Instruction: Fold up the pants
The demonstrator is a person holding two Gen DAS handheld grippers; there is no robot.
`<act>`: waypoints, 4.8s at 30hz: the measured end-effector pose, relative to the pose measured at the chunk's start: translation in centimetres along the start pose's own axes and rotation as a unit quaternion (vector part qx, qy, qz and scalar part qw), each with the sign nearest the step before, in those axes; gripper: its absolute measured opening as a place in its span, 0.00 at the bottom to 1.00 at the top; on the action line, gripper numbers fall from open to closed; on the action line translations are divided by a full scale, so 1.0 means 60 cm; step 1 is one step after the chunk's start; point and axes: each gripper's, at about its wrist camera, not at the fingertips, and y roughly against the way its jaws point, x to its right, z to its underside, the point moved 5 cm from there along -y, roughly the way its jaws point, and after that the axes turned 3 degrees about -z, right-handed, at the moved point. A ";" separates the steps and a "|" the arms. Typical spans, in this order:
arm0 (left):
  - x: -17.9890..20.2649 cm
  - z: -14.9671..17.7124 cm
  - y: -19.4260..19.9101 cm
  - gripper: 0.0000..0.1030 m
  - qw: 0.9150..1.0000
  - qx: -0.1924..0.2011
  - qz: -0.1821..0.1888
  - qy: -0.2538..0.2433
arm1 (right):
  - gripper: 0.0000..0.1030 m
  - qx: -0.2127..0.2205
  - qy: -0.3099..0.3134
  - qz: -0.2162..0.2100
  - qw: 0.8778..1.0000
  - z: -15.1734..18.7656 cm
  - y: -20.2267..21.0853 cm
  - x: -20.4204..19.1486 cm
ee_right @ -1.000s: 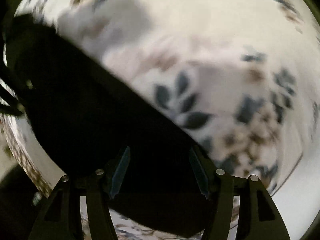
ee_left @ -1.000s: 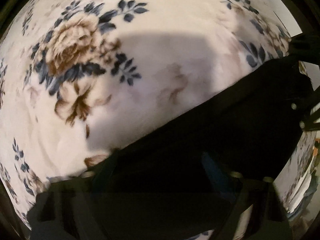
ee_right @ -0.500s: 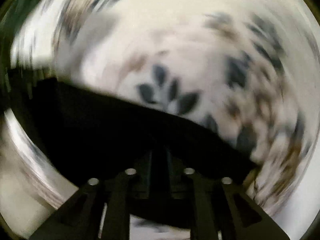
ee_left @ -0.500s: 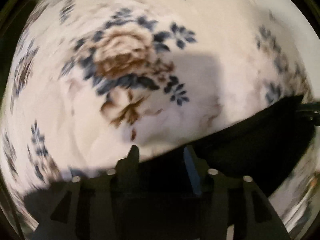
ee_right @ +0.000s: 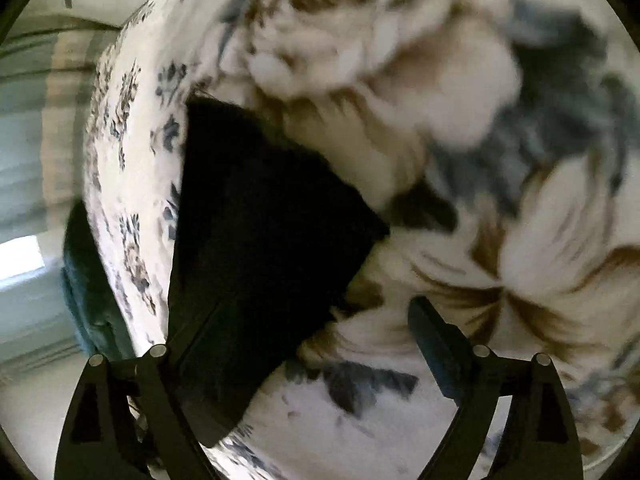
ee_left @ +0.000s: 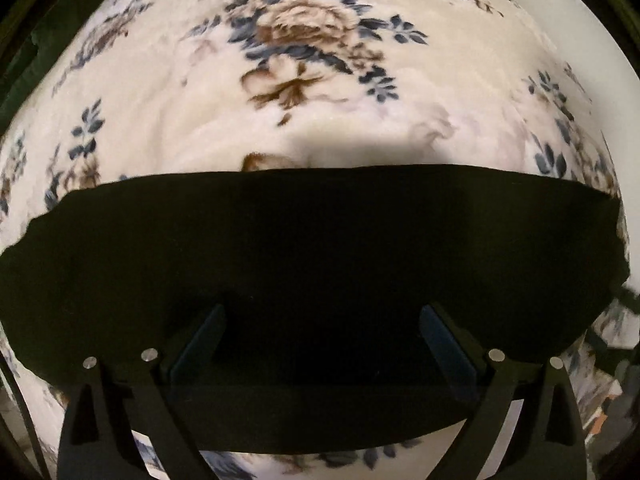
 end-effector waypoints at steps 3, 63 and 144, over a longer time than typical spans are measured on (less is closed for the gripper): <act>0.002 -0.004 0.012 0.97 1.000 0.006 0.016 0.015 | 0.90 0.017 0.004 -0.054 0.998 -0.004 -0.027 -0.032; -0.637 0.241 0.160 0.97 0.945 0.071 -0.057 0.313 | 0.09 0.075 0.480 0.093 0.869 0.533 -0.286 -0.583; -0.744 0.374 -0.043 0.96 0.665 0.099 0.393 0.627 | 0.82 -0.144 0.367 0.291 0.872 0.540 -0.472 -0.391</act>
